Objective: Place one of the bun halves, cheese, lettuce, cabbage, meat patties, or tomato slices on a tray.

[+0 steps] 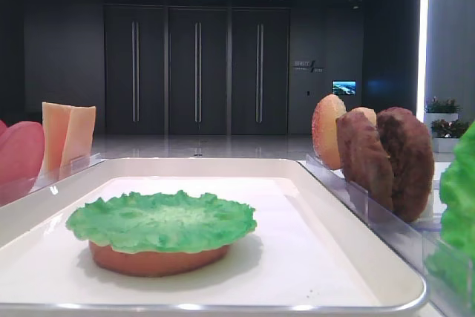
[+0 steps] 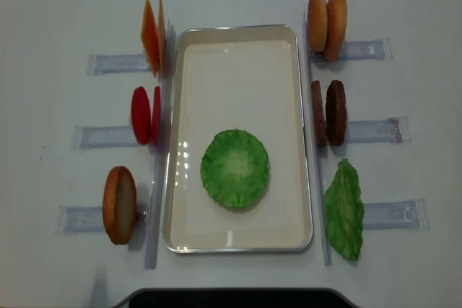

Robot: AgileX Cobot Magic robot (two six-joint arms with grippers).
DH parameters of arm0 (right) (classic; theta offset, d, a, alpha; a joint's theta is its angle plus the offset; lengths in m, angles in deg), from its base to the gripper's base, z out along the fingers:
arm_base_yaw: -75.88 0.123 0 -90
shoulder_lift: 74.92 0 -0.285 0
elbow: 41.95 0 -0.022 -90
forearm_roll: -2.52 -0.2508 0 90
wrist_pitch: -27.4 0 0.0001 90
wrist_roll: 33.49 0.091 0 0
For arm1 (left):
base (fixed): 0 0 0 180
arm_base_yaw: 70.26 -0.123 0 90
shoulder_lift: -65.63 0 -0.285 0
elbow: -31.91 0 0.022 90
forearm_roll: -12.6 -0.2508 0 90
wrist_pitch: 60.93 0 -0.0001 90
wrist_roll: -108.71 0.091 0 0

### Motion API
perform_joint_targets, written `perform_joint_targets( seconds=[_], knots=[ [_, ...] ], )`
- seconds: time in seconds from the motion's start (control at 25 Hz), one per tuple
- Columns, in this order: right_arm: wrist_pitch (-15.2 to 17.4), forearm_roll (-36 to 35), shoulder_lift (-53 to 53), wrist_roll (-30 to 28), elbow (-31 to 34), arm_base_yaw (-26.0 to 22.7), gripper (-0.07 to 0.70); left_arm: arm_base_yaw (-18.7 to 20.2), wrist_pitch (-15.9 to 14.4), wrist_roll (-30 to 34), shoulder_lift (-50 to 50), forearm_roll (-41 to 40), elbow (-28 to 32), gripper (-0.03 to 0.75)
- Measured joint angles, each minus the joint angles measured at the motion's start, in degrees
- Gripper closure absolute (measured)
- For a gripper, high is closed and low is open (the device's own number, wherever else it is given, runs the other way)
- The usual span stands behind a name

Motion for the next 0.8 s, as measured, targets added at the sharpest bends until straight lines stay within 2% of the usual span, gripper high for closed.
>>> perform_joint_targets(
  seconds=[0.08, 0.24, 0.8],
  knots=[
    [-0.6, -0.1, -0.6, -0.1, 1.0, 0.0, 0.358, 0.0, 0.0, 0.0, 0.0, 0.0, 0.0, 0.722],
    [-3.8, -0.2, -0.6, -1.1, 2.8, 0.0, 0.358, 0.0, 0.0, 0.0, 0.0, 0.0, 0.0, 0.722],
    [-4.8, -0.2, -0.9, -1.6, 3.1, 0.0, 0.358, 0.0, 0.0, 0.0, 0.0, 0.0, 0.0, 0.722]
  ],
)
